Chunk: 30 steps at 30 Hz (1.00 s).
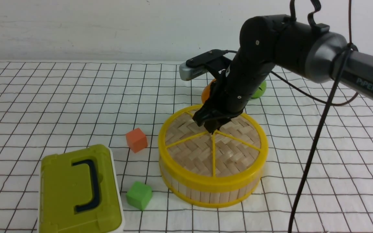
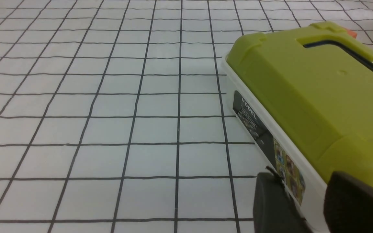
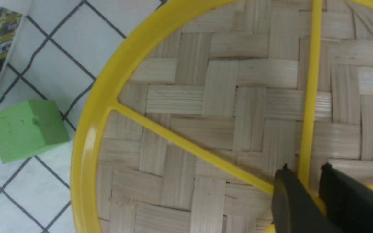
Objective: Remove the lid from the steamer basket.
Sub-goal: Use the right arm to lift the lid of the steamer, then use the right arm to place the steamer lid on the table
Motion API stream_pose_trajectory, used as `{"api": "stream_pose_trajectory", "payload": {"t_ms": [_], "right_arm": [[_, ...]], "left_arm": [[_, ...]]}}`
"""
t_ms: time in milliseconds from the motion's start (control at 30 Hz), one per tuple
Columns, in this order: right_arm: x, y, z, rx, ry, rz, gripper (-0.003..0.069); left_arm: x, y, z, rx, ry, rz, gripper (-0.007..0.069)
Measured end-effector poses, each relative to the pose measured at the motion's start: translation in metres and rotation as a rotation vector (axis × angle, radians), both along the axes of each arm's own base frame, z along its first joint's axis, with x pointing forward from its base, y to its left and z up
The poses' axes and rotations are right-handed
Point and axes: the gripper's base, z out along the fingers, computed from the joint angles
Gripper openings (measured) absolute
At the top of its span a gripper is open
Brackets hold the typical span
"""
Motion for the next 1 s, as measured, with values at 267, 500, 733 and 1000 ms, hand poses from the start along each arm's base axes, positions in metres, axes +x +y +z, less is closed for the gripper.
{"api": "stream_pose_trajectory", "payload": {"t_ms": [267,500,733,1000], "right_arm": [[-0.027,-0.019,0.074,-0.024,-0.09,0.023,0.0104],[-0.069,-0.071,0.149,-0.007,-0.213,-0.047,0.0104],[-0.094,-0.162,0.136,-0.041,-0.194,-0.302,0.0104],[-0.072,-0.218,0.071,-0.058,-0.126,-0.499,0.0104]], "left_arm": [[0.0,0.0,0.0,0.0,0.0,0.0,0.0239],[0.0,0.0,0.0,0.0,0.0,0.0,0.0239],[0.0,0.0,0.0,0.0,0.0,0.0,0.0239],[0.0,0.0,0.0,0.0,0.0,0.0,0.0239]]}}
